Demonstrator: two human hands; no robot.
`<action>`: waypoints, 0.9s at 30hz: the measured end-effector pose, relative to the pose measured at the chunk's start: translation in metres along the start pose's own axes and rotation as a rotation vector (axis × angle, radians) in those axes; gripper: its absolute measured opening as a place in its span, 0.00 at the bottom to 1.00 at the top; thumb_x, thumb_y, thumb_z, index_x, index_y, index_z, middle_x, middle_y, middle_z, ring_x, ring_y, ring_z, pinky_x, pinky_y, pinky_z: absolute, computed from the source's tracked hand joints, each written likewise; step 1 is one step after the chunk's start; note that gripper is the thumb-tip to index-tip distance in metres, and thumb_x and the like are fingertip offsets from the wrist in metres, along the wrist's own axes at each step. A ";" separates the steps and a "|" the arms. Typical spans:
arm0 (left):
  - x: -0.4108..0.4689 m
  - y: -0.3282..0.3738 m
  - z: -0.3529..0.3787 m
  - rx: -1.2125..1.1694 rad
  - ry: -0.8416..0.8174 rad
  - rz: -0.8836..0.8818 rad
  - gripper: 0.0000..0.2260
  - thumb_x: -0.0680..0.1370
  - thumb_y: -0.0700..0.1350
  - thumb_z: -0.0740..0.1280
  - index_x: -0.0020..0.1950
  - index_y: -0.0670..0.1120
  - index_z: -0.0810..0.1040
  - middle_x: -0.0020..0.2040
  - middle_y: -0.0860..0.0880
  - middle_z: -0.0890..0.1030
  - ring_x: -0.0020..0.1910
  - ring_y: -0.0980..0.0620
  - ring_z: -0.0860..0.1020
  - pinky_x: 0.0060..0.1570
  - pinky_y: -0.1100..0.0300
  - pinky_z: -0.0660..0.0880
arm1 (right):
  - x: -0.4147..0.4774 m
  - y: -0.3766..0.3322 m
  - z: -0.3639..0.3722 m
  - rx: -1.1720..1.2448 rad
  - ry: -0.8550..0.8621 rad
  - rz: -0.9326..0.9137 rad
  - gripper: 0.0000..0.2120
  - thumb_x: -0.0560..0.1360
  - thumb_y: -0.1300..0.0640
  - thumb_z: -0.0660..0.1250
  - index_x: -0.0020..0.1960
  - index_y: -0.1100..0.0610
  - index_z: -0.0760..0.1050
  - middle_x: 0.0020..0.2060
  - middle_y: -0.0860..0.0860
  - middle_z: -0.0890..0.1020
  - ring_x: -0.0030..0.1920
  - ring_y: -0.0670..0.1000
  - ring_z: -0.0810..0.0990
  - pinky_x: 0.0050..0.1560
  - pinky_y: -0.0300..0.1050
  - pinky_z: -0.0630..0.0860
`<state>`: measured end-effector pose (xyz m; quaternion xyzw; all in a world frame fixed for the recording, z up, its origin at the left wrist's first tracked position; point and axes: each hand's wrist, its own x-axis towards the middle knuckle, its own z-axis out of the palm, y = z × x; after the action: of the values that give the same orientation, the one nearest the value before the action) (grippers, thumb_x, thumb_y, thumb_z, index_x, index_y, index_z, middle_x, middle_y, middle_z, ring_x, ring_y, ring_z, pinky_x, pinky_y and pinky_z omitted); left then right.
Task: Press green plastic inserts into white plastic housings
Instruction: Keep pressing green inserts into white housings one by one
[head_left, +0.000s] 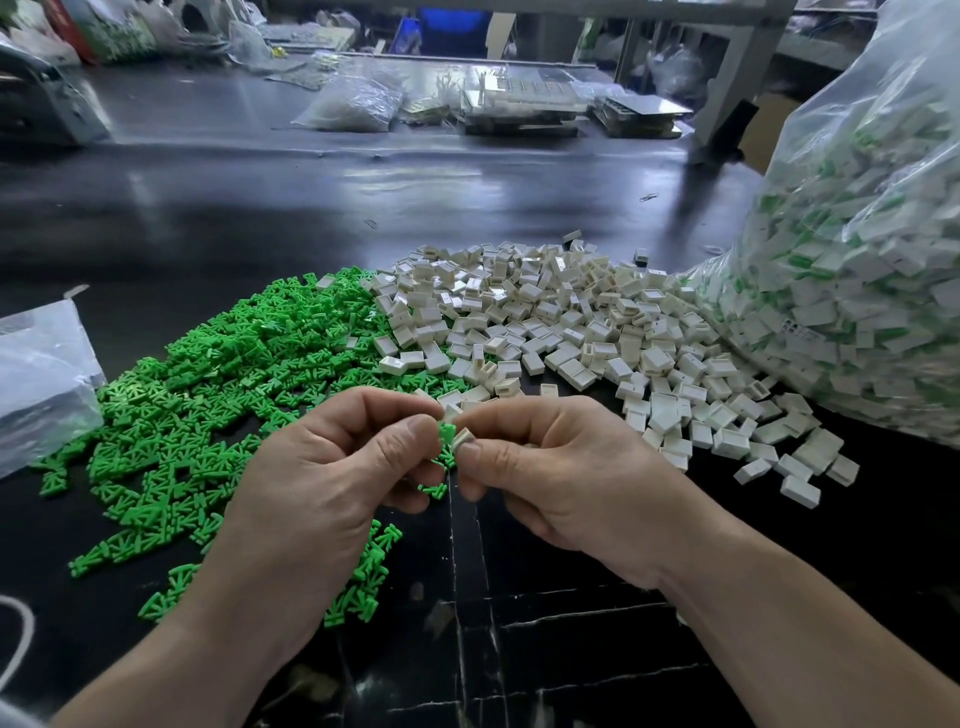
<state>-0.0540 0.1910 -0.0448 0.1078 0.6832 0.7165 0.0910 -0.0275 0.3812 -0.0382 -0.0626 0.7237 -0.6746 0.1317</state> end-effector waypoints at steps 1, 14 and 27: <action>-0.001 0.000 0.001 0.008 -0.001 0.005 0.11 0.67 0.51 0.72 0.46 0.49 0.85 0.39 0.43 0.84 0.36 0.49 0.82 0.33 0.62 0.78 | 0.000 0.000 0.000 0.001 -0.003 -0.006 0.07 0.80 0.56 0.68 0.55 0.52 0.83 0.37 0.49 0.80 0.26 0.43 0.69 0.23 0.34 0.65; -0.003 -0.001 0.003 0.013 0.037 0.053 0.09 0.67 0.51 0.73 0.45 0.49 0.84 0.38 0.43 0.84 0.35 0.49 0.82 0.34 0.63 0.78 | -0.001 -0.003 0.000 0.067 0.044 -0.025 0.05 0.77 0.55 0.71 0.50 0.55 0.83 0.34 0.50 0.81 0.25 0.45 0.69 0.22 0.34 0.65; -0.002 0.001 0.005 -0.642 -0.415 -0.251 0.19 0.72 0.49 0.74 0.60 0.42 0.79 0.37 0.42 0.82 0.31 0.48 0.82 0.25 0.61 0.78 | 0.000 -0.002 0.002 0.342 -0.089 0.062 0.13 0.76 0.53 0.69 0.53 0.63 0.81 0.31 0.50 0.76 0.23 0.44 0.67 0.18 0.33 0.60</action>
<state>-0.0501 0.1956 -0.0441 0.1320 0.3994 0.8400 0.3428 -0.0268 0.3793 -0.0360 -0.0468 0.5934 -0.7800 0.1929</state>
